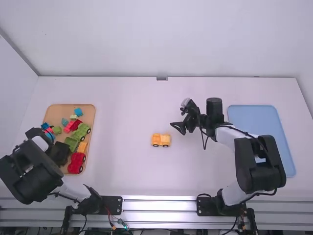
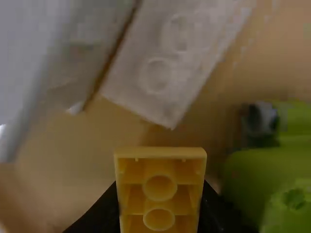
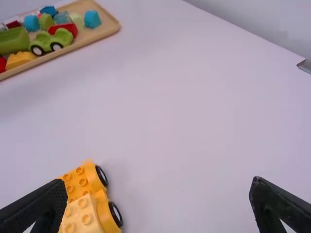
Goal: Assemble lego blocks to make yellow taxi
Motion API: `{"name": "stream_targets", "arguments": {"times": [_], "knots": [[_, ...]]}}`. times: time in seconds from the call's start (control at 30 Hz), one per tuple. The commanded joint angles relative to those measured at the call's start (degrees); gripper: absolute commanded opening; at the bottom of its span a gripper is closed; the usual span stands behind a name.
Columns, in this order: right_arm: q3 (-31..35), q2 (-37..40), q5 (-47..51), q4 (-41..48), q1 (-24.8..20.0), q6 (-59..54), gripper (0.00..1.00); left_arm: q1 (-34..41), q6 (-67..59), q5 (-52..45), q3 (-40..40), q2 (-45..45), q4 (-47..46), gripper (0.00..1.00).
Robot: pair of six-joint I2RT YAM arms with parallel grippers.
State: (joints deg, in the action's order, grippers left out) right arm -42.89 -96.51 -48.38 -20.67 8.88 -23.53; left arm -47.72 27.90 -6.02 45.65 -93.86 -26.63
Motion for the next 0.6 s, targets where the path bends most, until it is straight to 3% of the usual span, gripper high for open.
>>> {"name": "stream_targets", "arguments": {"times": [0.0, 0.2, 0.4, 0.57], "knots": [[-0.3, 0.6, -1.4, -1.2, 0.2, 5.8, 0.99, 0.7, -2.4, -4.0, 1.4, 3.8, -0.7, 0.13], [-2.0, 0.6, -8.9, -1.6, 0.2, 10.4, 0.99, 3.6, -4.4, -4.8, 0.7, 16.3, -2.6, 0.09], [-5.5, 0.6, -13.9, -1.7, 0.2, 17.7, 0.99, 13.9, -20.9, -29.1, -1.6, 30.3, 2.6, 0.06], [-8.2, 0.6, -25.6, -2.8, 0.2, 19.9, 0.99, 28.4, -28.8, -45.9, -4.6, 32.5, 14.3, 0.03]]}}
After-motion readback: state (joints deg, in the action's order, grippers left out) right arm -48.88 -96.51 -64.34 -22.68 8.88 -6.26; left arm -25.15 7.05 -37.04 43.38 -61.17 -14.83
